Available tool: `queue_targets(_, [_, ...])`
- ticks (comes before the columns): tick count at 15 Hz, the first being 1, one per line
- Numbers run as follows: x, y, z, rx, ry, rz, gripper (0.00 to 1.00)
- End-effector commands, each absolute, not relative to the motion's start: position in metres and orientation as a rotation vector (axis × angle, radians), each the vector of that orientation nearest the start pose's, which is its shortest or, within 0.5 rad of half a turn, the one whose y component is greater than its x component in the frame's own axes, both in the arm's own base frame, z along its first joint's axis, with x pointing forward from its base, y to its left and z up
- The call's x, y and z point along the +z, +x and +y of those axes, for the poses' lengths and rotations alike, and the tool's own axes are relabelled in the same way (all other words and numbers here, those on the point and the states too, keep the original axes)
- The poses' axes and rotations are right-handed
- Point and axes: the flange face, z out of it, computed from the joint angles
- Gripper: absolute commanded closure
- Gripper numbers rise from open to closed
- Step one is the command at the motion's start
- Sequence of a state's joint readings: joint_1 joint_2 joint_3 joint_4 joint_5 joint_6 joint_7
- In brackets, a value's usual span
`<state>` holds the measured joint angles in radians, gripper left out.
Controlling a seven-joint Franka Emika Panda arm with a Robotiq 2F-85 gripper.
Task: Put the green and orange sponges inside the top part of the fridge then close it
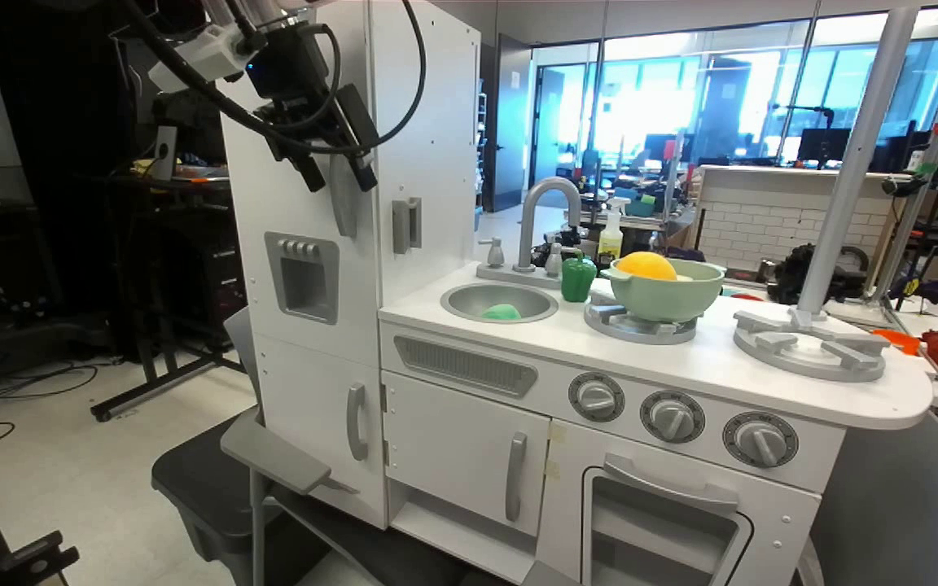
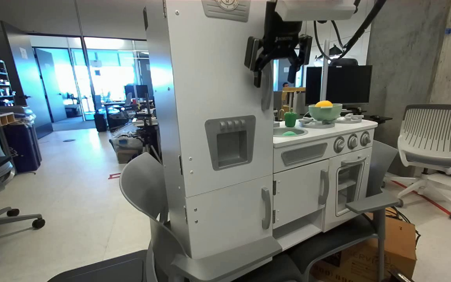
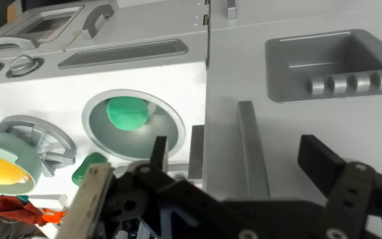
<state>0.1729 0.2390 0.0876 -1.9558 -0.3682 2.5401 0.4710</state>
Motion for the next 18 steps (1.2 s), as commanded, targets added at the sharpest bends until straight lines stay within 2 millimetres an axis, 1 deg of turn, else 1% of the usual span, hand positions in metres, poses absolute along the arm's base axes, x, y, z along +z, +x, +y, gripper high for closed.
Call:
queue_targets(1, [0.393, 0.612, 0.166, -0.715, -3.155, -0.101, 0.0])
queue_targets(5, [0.393, 0.612, 0.169, -0.729, -3.146, -0.11, 0.01])
queue_targets(6, [0.393, 0.612, 0.169, -0.73, -3.145, -0.111, 0.11])
queue_targets(7, [0.394, 0.611, 0.171, -0.733, -3.143, -0.114, 0.25])
queue_targets(8, [0.394, 0.611, 0.171, -0.734, -3.141, -0.116, 0.3])
queue_targets(9, [0.394, 0.611, 0.172, -0.734, -3.139, -0.117, 0.37])
queue_targets(11, [0.394, 0.611, 0.173, -0.734, -3.138, -0.12, 0.54])
queue_targets(16, [0.395, 0.609, 0.175, -0.745, -3.135, -0.124, 0.91])
queue_targets(17, [0.396, 0.607, 0.174, -0.743, -3.134, -0.124, 0.97])
queue_targets(18, [0.395, 0.602, 0.175, -0.727, -3.131, -0.145, 1.0])
